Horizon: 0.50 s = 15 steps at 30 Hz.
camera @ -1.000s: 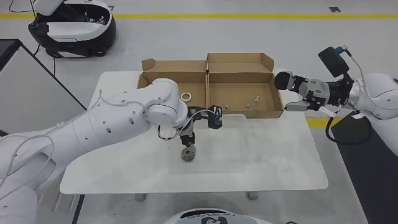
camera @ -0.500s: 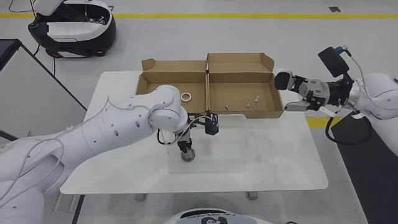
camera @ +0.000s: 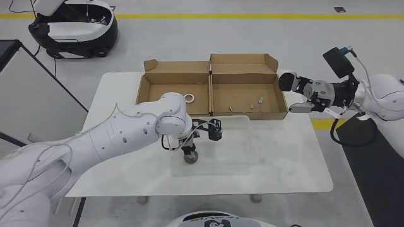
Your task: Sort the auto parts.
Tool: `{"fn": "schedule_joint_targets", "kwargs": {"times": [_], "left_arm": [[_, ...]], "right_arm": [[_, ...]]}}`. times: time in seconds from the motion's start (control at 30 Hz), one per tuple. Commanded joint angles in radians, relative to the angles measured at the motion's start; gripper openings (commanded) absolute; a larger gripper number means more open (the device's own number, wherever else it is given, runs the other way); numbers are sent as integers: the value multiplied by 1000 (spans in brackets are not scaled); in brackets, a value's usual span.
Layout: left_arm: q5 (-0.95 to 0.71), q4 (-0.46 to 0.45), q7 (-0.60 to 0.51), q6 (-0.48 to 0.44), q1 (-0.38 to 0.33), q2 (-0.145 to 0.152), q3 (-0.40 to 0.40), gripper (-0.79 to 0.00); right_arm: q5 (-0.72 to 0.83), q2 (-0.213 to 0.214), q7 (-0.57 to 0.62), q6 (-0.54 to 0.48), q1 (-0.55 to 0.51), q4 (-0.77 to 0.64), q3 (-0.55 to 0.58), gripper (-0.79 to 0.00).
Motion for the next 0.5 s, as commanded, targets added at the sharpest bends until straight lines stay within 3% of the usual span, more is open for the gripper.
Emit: {"fn": "schedule_joint_targets", "kwargs": {"times": [0.0, 0.3, 0.47], "left_arm": [[4, 3, 3, -2, 7, -3, 0, -308], [42, 4, -7, 7, 45, -10, 0, -391], [56, 1, -18, 17, 55, -12, 0, -385]], "right_arm": [[0, 0, 0, 0, 0, 0, 0, 0], [0, 0, 0, 0, 0, 0, 0, 0], [0, 0, 0, 0, 0, 0, 0, 0]]}}
